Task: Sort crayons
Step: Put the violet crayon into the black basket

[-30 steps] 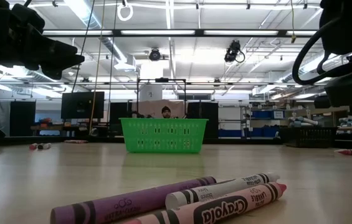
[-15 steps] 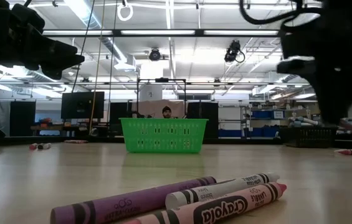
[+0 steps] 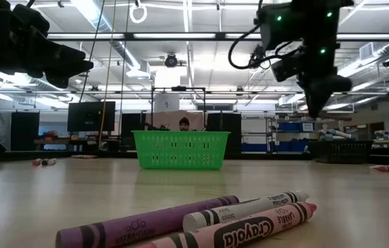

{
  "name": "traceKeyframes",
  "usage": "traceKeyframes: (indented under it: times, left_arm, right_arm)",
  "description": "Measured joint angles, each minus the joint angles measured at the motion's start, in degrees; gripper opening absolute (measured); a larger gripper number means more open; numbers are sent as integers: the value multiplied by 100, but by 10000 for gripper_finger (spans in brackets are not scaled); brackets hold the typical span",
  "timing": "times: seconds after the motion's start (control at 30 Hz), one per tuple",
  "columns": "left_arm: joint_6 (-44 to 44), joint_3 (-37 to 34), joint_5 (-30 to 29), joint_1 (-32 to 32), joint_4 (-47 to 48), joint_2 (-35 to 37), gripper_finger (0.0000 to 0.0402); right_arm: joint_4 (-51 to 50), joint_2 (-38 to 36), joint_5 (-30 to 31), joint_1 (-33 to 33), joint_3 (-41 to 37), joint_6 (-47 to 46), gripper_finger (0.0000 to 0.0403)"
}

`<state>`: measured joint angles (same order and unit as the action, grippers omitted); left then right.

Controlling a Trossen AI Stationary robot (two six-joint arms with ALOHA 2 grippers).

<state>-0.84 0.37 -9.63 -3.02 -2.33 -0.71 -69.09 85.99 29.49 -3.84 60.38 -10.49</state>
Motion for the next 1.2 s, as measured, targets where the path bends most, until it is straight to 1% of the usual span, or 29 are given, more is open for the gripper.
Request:
traceKeyframes:
  times: [0.13,0.2,0.33,0.47,0.63,0.77,0.87,0.93,1.03,1.2]
  left_arm:
    - [0,1,-2,1,0,-1,208]
    - [0,-1,1,1,0,0,208]
    - [0,1,-2,2,0,-2,208]
    - [0,1,-2,2,0,0,208]
    - [0,1,-2,2,0,-2,208]
    - [0,2,-2,2,-2,0,208]
    - [0,0,-1,0,1,-2,208]
    - [0,1,0,2,0,-2,208]
    - [0,-1,1,0,-2,-2,208]
    - [0,-1,-2,-1,1,-2,208]
  right_arm:
    - [84,-491,402,-1184,-51,-149,38]
    - [280,-739,574,-1786,-92,-227,38]
    - [1224,-1177,626,-2779,-276,-508,38]
    - [2375,-1423,474,-3446,-693,-608,38]
    - [3171,-1326,-8,-3996,-1217,-936,37]
    - [3307,-1124,-239,-4327,-1488,-1285,37]
    - [3310,-1024,-318,-4524,-1649,-1801,38]
    - [3380,-1006,-383,-4574,-1717,-1898,41]
    - [3481,-1020,-567,-4570,-1764,-2020,53]
    - [3427,-1019,-967,-4658,-1768,-2210,94]
